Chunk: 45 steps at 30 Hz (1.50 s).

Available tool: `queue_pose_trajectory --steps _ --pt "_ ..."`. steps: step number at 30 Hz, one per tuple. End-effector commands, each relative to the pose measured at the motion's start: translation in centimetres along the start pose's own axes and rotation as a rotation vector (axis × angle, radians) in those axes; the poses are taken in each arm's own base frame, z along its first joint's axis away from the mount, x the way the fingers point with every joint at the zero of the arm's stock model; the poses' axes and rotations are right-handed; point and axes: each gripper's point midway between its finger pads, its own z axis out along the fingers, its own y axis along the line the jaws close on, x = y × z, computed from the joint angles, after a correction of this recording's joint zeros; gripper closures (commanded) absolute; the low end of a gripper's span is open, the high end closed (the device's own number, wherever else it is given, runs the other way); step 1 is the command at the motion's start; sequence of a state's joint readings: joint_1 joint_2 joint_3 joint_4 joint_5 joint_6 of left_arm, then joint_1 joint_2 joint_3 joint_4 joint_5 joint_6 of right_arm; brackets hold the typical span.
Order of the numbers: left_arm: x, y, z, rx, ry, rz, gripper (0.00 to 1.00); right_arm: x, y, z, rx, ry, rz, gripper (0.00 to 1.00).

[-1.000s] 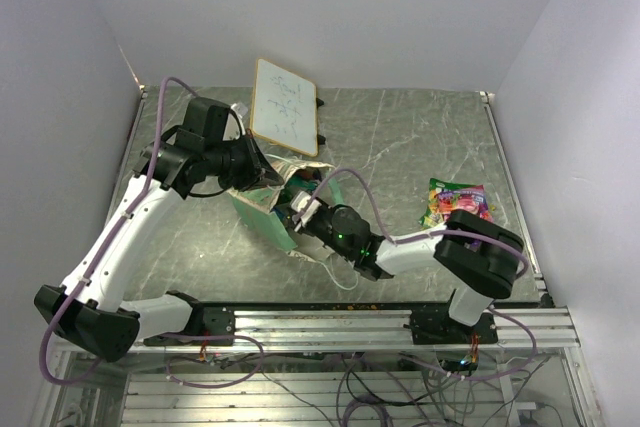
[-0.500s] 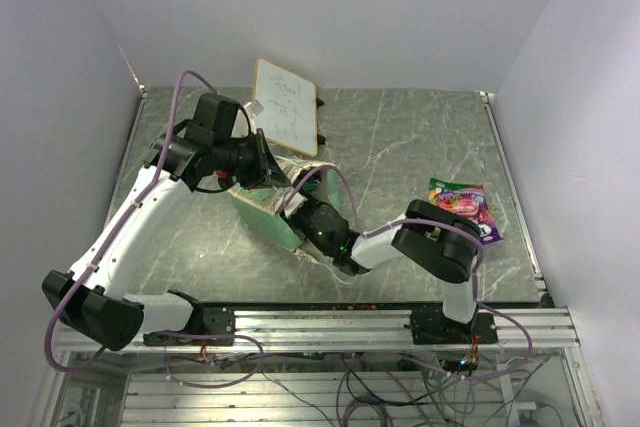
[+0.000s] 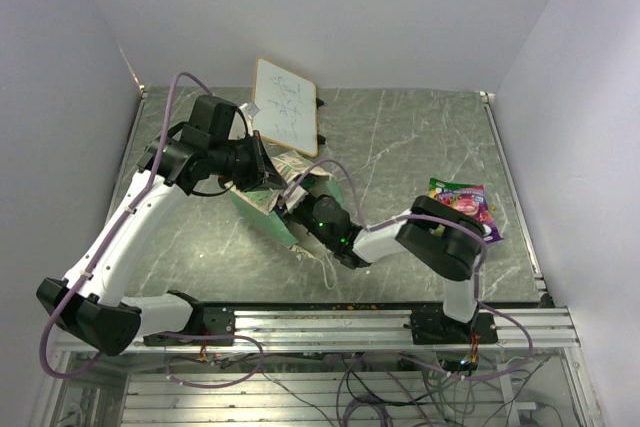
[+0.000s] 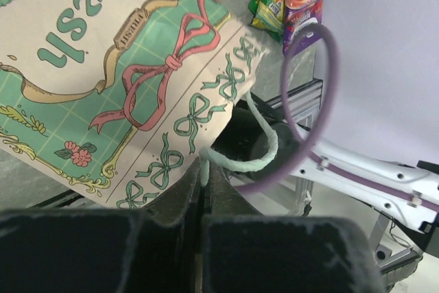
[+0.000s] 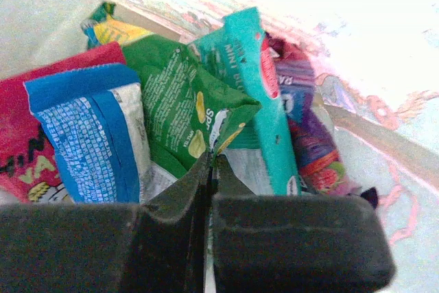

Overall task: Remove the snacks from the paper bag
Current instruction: Pick up the snack from the paper bag.

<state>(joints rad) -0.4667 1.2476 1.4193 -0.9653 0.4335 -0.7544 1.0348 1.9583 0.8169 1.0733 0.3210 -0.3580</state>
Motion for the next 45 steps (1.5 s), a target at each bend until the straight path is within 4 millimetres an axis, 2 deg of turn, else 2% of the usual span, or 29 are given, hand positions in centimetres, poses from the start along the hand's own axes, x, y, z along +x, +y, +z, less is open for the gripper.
queue_pose_trajectory --steps 1,6,11,17,19,23,27,30,31,32,34,37,40,45 --pt "-0.4 0.0 -0.4 -0.016 -0.044 -0.032 0.93 -3.2 0.4 -2.2 -0.127 -0.050 0.094 1.00" --pt "-1.5 -0.1 -0.2 -0.020 -0.083 -0.048 0.93 -5.0 2.3 -5.1 -0.283 -0.049 0.174 1.00" --pt "-2.2 0.0 -0.1 -0.032 -0.111 -0.049 0.93 -6.2 2.4 -7.7 -0.345 -0.019 0.227 1.00" --pt "-2.8 0.5 0.3 -0.045 -0.131 -0.050 0.93 -8.3 1.2 -10.8 -0.388 0.031 0.253 1.00" --pt "-3.0 0.7 0.4 -0.057 -0.130 -0.039 0.93 -8.5 0.5 -12.0 -0.392 0.079 0.232 1.00" --pt "-3.4 0.9 0.6 -0.065 -0.135 -0.024 0.93 -10.2 -1.1 -14.4 -0.412 0.099 0.203 1.00" --pt "-3.4 0.7 1.7 -0.032 -0.108 -0.027 0.93 -12.1 -3.7 -16.0 -0.349 0.106 0.213 1.00" --pt "-3.4 0.4 2.6 -0.004 -0.078 -0.028 0.93 -13.8 -5.3 -16.5 -0.304 0.102 0.224 1.00" --pt "-3.5 0.3 2.8 -0.001 -0.075 -0.023 0.93 -14.9 -6.4 -16.4 -0.268 0.096 0.237 1.00" --pt "-3.7 0.2 2.9 0.001 -0.072 -0.015 0.93 -14.8 -7.0 -16.6 -0.234 0.120 0.249 1.00" --pt "-4.1 0.2 3.1 -0.007 -0.066 -0.001 0.93 -17.0 -9.3 -16.9 -0.157 0.120 0.289 1.00" --pt "-4.5 0.8 3.5 -0.025 -0.051 0.008 0.93 -18.6 -10.9 -18.2 -0.144 0.148 0.278 1.00" --pt "-4.8 1.5 4.0 -0.027 -0.037 0.004 0.93 -19.5 -11.6 -20.0 -0.182 0.169 0.221 1.00" --pt "-5.3 3.1 4.1 -0.040 -0.029 -0.001 0.93 -20.0 -16.3 -22.6 0.009 0.177 0.218 1.00"
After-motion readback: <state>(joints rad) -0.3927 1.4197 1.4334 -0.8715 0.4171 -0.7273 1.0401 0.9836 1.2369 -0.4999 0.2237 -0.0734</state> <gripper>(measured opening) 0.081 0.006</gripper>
